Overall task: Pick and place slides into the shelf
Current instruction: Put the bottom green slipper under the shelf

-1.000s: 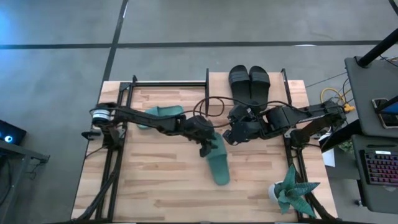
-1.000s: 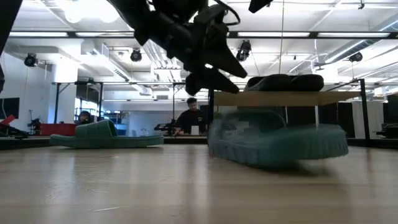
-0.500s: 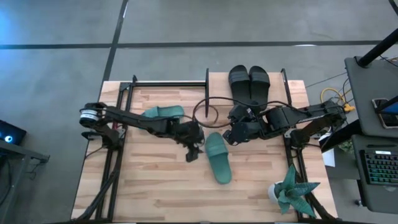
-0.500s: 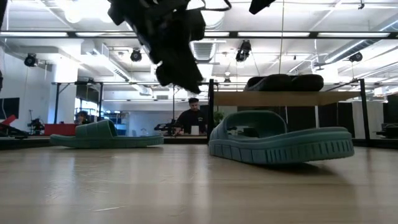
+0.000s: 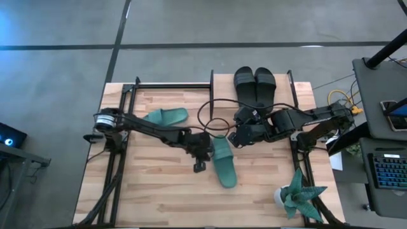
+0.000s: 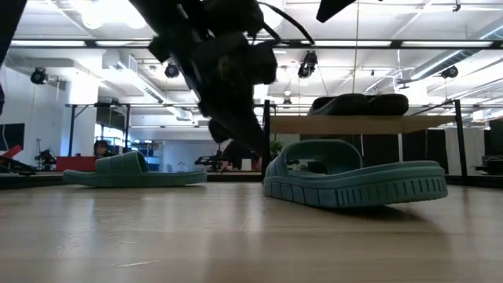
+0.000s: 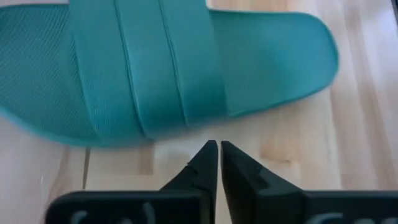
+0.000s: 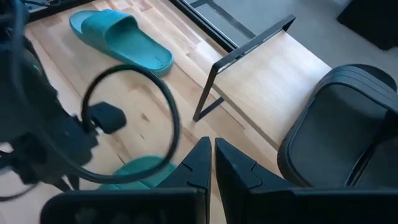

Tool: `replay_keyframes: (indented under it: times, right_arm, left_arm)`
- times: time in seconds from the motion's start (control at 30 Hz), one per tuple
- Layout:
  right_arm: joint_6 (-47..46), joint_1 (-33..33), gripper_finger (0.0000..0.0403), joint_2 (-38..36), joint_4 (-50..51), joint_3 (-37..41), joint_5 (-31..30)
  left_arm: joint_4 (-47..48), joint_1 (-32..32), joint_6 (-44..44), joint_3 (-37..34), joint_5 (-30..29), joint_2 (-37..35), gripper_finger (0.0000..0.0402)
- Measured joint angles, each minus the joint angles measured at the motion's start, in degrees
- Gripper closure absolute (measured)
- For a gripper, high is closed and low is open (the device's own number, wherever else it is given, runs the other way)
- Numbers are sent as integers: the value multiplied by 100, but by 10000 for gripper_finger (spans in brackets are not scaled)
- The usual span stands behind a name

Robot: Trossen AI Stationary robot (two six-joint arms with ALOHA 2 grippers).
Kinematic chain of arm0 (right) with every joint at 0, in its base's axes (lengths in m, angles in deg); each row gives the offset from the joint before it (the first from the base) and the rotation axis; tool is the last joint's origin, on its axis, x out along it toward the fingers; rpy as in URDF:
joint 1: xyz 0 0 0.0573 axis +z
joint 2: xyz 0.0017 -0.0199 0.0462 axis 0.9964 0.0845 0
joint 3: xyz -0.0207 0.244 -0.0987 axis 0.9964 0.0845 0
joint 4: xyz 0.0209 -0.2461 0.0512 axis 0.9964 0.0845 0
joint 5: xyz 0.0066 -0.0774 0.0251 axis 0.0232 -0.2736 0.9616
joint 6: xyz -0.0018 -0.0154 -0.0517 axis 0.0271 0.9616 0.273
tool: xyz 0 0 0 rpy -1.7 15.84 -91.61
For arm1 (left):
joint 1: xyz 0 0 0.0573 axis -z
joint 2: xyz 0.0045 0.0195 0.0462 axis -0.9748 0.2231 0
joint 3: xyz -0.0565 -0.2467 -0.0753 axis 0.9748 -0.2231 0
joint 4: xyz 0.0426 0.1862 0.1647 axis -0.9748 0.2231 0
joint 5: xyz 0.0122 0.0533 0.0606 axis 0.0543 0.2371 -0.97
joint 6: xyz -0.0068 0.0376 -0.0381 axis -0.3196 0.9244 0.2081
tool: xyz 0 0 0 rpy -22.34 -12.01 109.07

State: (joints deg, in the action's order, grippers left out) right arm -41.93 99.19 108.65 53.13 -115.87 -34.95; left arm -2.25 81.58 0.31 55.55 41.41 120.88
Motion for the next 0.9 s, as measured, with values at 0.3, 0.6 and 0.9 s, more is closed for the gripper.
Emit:
replay_keyframes:
  times: [0.3,0.6,0.9]
  right_arm:
    - [0,75,390,0,10,7,15]
    - [0,73,390,2,12,7,11]
    - [0,416,390,3,22,7,1455]
  left_arm:
    - [-705,-65,-198,103,-14,480,390]
    - [-901,-144,-79,260,-946,511,390]
    - [451,-123,-105,92,-934,-138,390]
